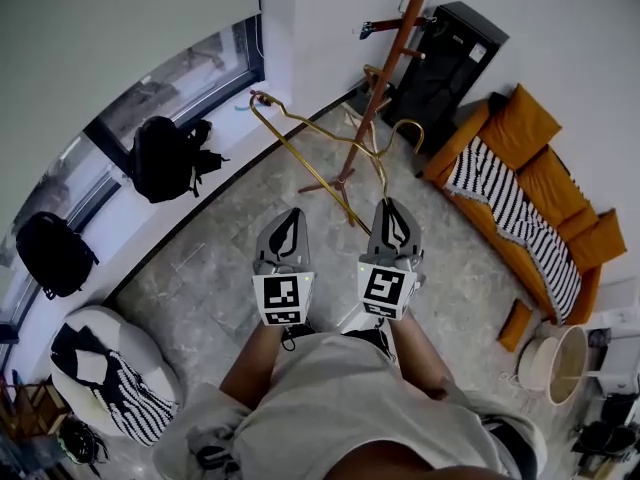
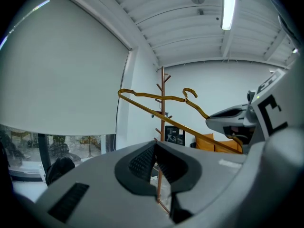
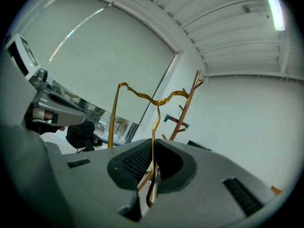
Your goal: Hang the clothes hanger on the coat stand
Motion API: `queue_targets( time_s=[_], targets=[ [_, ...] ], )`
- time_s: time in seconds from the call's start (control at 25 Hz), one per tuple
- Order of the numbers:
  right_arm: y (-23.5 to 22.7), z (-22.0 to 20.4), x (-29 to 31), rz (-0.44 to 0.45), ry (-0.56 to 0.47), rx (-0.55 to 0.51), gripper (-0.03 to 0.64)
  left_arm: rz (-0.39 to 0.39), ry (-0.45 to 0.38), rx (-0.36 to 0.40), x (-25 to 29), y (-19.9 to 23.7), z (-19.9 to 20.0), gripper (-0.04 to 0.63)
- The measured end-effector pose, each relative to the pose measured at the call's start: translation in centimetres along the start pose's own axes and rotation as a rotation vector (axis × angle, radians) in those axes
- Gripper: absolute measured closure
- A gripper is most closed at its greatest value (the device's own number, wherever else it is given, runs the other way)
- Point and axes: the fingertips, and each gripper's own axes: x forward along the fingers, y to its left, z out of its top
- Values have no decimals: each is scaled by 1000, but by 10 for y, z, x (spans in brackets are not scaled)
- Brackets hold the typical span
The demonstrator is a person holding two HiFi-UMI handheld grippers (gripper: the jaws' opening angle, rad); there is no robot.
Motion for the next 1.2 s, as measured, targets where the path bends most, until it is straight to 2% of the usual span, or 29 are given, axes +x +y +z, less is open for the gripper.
queue_targets(
  time_s=[0.32, 0.56, 0.84, 1.0, 1.2],
  targets=[
    [32, 0, 31, 29, 53, -43, 600, -20, 72, -74, 17, 35, -28, 584],
    [41, -7, 75, 55, 63, -59, 600, 2, 104, -105, 41, 59, -48, 584],
    [61, 1, 150, 114, 37, -25, 600, 74, 113, -64, 87, 116, -38, 584],
    [65, 2, 195, 143, 38, -22, 600, 81, 120, -32, 120, 141, -28, 584],
    [78, -12, 242, 214, 71, -55, 600, 97, 217, -27, 156, 168, -50, 584]
  ],
)
